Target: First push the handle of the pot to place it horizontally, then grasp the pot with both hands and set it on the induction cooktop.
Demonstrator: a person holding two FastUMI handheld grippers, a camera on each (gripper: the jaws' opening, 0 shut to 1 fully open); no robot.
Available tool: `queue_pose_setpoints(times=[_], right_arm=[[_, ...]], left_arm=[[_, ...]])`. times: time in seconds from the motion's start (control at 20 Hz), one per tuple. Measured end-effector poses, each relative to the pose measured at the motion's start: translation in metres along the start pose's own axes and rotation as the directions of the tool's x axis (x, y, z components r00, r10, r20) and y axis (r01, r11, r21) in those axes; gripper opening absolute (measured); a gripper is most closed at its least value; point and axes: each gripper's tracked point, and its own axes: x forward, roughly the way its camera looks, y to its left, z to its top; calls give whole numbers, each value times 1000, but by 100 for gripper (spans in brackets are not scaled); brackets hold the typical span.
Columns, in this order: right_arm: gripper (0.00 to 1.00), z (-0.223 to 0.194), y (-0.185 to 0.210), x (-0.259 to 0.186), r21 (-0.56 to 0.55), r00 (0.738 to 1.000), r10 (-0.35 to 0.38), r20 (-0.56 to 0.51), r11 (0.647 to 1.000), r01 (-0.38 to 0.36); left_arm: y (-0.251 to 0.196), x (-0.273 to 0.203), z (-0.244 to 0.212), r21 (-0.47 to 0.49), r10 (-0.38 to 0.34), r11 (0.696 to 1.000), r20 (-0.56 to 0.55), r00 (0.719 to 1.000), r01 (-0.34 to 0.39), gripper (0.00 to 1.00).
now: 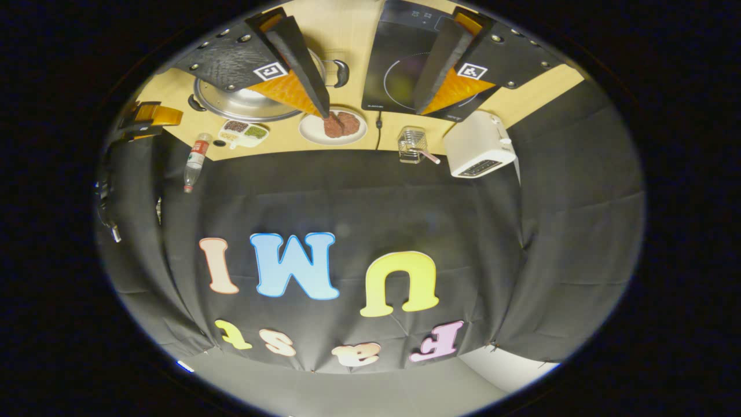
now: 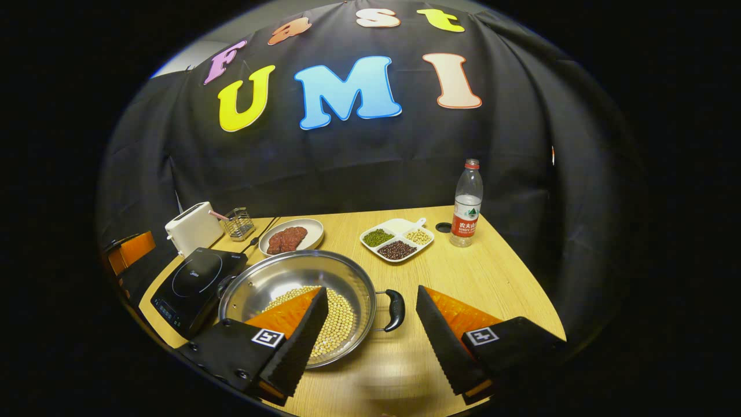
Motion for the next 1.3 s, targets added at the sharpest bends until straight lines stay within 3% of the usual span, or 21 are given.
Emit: queue_pose_setpoints(times=[0.6,1.05,1.1,1.2,1.3], right_arm=[[98,2,-31,42,-9,998,-41,-47,999,41],[98,-23,-21,68,-45,992,-10,-129,999,4],[93,-26,-21,71,-46,990,-9,-138,999,3],[93,-32,-21,77,-51,988,-11,-153,999,3],[98,-38,-22,81,-55,986,-14,-169,998,4]], left_arm=[[-42,74,-70,-17,-102,995,-202,974,101,88],[-54,110,-125,11,-121,991,-335,934,132,89],[-54,113,-130,13,-119,991,-344,931,131,90],[-57,118,-139,7,-121,991,-363,924,133,90],[-57,123,-149,5,-118,991,-389,914,131,90]])
